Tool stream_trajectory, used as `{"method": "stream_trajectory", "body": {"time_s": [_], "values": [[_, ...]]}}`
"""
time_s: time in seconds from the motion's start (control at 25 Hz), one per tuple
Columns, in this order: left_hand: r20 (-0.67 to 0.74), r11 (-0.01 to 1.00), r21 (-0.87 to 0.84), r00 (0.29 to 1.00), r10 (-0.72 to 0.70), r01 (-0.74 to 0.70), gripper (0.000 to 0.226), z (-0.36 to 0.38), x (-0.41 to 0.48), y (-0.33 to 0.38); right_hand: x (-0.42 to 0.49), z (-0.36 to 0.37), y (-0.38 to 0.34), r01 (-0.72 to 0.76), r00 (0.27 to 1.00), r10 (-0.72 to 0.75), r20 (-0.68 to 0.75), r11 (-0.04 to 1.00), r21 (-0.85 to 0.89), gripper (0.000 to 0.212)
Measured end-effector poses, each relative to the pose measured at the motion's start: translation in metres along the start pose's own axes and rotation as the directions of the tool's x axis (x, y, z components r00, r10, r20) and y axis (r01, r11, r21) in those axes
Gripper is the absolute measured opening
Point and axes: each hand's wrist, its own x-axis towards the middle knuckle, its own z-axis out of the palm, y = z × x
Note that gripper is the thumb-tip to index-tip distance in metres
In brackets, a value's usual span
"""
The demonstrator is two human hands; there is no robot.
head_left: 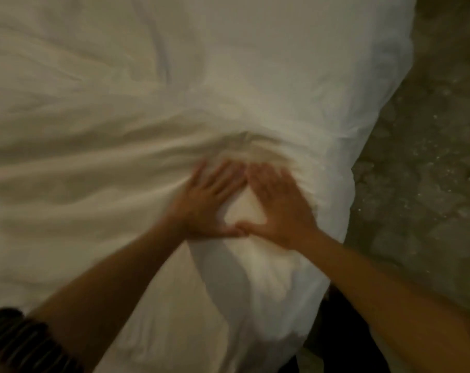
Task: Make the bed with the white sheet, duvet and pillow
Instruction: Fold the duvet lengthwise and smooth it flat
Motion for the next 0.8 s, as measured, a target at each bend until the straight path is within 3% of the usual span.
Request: {"method": "stream_trajectory", "body": {"time_s": [0.16, 0.24, 0.32, 0.44, 0.52, 0.64, 0.8], "values": [[-0.037, 0.994, 0.106, 0.999, 0.008, -0.004, 0.084, -0.006, 0.061, -0.083, 0.032, -0.019, 0.054, -0.030, 0.999, 0.026, -0.027, 0.985, -0.170, 0.081], [-0.087, 0.988, 0.104, 0.991, -0.104, 0.113, 0.071, -0.004, 0.061, -0.075, 0.024, -0.019, 0.034, -0.129, 0.990, 0.119, -0.079, 0.981, -0.143, 0.072], [-0.094, 0.995, 0.024, 0.992, -0.089, 0.092, 0.067, -0.001, 0.027, -0.042, -0.004, -0.010, -0.007, -0.197, 0.977, 0.192, -0.090, 0.979, -0.045, 0.068], [0.049, 0.991, -0.137, 0.999, 0.013, -0.006, 0.088, 0.001, -0.067, 0.010, -0.068, 0.009, -0.086, -0.275, 0.961, 0.274, 0.030, 0.961, 0.031, 0.082], [0.085, 0.986, -0.154, 0.994, 0.070, -0.056, 0.102, 0.000, -0.109, 0.021, -0.100, 0.014, -0.125, -0.261, 0.961, 0.257, 0.100, 0.965, 0.033, 0.094], [0.105, 0.987, -0.118, 0.987, 0.121, -0.109, 0.113, -0.004, -0.099, 0.009, -0.093, 0.011, -0.124, -0.258, 0.958, 0.257, 0.128, 0.966, -0.009, 0.103], [0.131, 0.970, -0.174, 0.973, 0.193, -0.169, 0.108, -0.002, -0.107, 0.014, -0.087, 0.011, -0.124, -0.255, 0.955, 0.249, 0.161, 0.967, 0.017, 0.106]]}}
